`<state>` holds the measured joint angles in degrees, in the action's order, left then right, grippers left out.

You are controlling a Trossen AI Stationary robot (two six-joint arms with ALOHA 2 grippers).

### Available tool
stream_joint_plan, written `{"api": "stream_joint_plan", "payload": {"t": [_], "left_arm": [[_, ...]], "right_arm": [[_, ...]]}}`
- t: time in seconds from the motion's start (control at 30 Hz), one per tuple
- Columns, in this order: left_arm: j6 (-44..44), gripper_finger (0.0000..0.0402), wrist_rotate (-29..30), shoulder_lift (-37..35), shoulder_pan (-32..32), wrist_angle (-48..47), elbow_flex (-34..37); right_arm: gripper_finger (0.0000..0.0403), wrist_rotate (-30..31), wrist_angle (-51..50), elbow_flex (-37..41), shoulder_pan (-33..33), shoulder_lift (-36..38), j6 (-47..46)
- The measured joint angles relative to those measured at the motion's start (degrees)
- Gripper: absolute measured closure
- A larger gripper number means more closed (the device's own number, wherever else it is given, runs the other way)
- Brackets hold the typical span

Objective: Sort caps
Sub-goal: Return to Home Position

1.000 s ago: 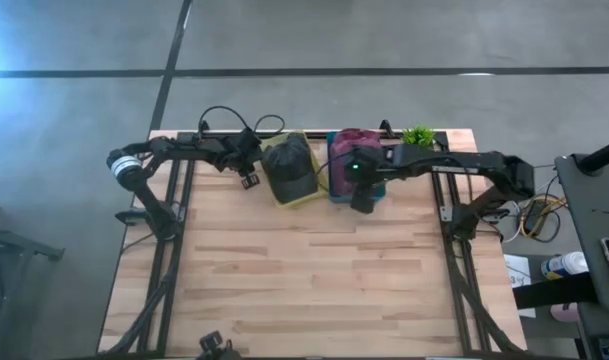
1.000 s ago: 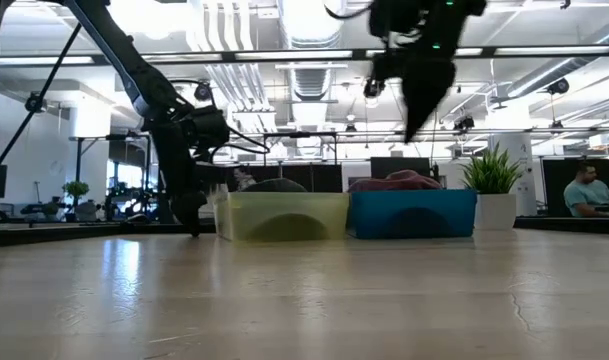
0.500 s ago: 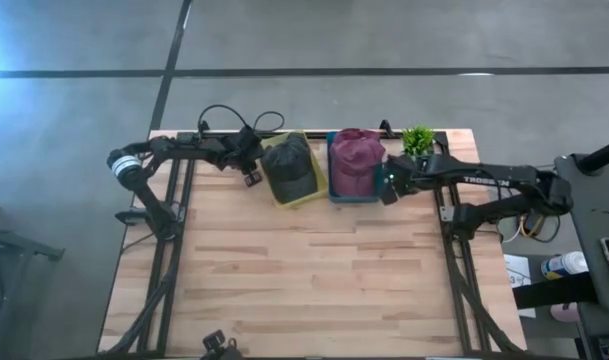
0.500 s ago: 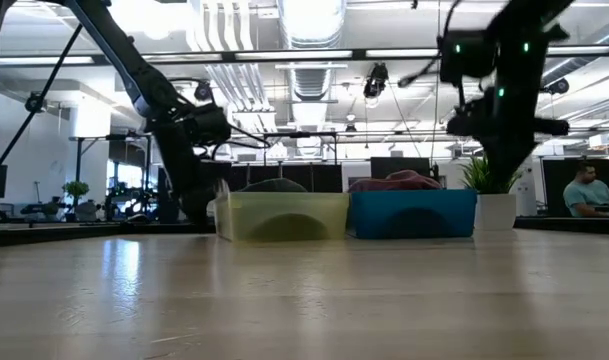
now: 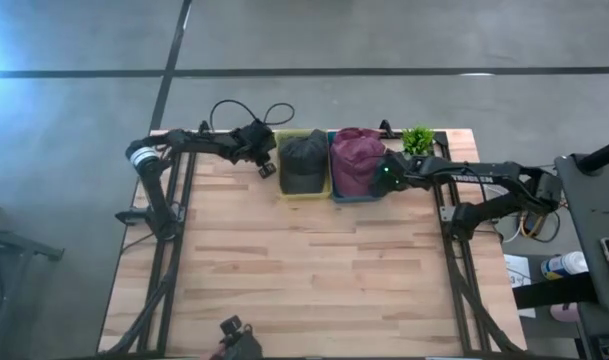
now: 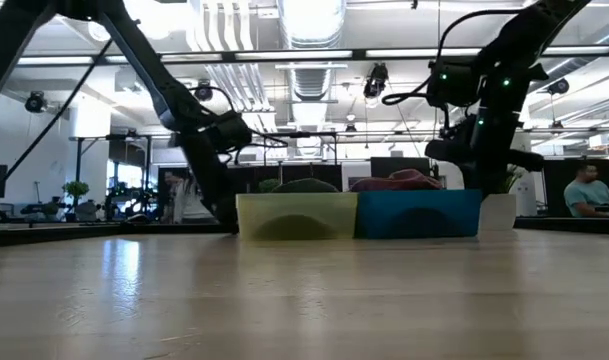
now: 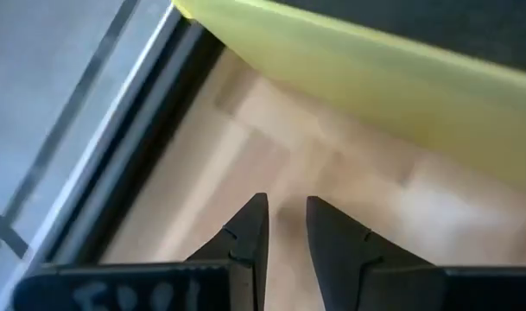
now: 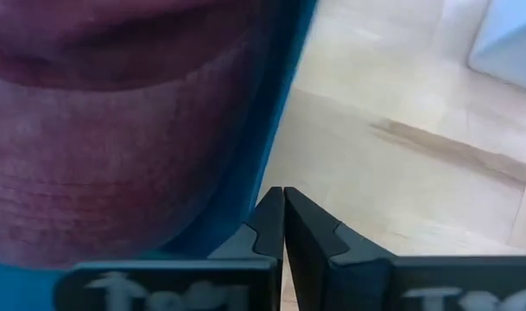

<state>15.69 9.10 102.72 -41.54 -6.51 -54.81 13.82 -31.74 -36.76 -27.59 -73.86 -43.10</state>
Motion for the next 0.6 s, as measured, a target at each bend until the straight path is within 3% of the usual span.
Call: {"api": "stream_joint_plan", "payload": {"t": [0.27, 0.47, 0.6], "left_arm": [[4.87, 0.0326, 3.16, 3.74, -0.11, -4.88, -6.85], [4.03, 0.0326, 7.81, 1.24, -0.31, -13.91, -7.84], [2.26, 0.0326, 7.87, -0.45, -0.37, -15.84, -7.52]], "right_arm": [[0.0394, 0.03, -0.47, -2.23, 0.0, -3.01, 3.66], [0.0394, -0.62, -1.94, -2.46, 0.18, -1.04, 4.94], [0.0394, -0.57, -2.33, -2.5, 1.06, 1.6, 8.86]]}}
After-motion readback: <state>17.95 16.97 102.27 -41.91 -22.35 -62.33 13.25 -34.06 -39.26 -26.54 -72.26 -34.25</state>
